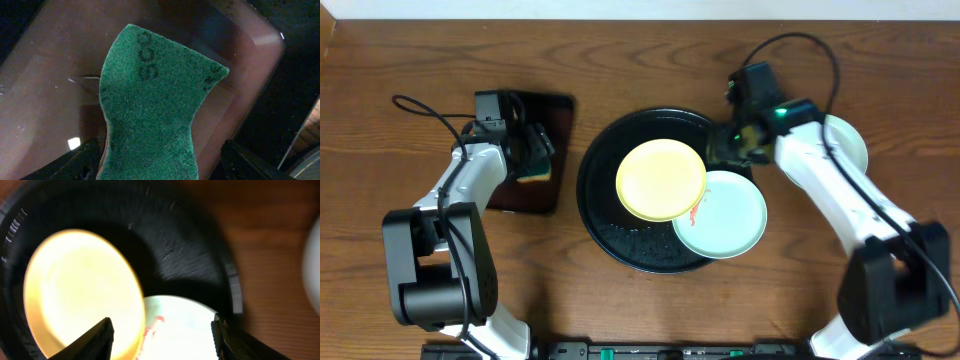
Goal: Clean dirty plates on tray and stack at the side
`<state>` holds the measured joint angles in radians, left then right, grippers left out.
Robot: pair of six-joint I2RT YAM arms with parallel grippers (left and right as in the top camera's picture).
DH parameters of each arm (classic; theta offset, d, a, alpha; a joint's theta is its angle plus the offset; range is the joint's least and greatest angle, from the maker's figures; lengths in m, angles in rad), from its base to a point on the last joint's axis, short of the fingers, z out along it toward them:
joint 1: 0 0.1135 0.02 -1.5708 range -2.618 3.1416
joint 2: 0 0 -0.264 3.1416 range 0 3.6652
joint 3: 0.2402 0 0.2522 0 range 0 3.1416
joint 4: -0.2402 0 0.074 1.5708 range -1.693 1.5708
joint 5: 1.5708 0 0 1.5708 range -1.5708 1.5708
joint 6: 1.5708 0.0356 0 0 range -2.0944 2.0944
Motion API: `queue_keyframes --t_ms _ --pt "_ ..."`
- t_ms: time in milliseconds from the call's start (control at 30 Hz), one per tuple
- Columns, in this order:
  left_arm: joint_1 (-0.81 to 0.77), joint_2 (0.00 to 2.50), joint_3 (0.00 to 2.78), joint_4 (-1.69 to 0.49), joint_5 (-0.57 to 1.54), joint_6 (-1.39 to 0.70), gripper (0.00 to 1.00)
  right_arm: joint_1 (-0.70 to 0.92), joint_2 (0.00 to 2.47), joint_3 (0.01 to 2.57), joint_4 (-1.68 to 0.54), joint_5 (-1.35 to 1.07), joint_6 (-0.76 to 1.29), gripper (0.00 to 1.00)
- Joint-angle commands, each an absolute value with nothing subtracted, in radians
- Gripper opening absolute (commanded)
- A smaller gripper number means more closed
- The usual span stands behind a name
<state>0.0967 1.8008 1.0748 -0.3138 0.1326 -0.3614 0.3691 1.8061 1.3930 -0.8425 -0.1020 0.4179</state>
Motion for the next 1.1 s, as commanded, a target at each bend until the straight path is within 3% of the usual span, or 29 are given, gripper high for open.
queue_keyframes --t_ms 0,167,300,1067 --pt "0.102 1.799 1.078 -0.316 0.138 -0.352 0.79 0.425 1.855 1.393 -0.846 -0.15 0.502 0.62" --pt "0.102 1.799 1.078 -0.316 0.138 -0.352 0.78 0.481 1.865 1.393 -0.893 -0.069 0.575 0.66" --pt "0.102 1.799 1.078 -0.316 0.138 -0.352 0.79 0.506 1.866 1.383 -0.908 -0.052 0.624 0.53" --pt "0.102 1.799 1.078 -0.316 0.138 -0.352 0.78 0.545 1.868 1.245 -0.795 -0.006 0.728 0.45"
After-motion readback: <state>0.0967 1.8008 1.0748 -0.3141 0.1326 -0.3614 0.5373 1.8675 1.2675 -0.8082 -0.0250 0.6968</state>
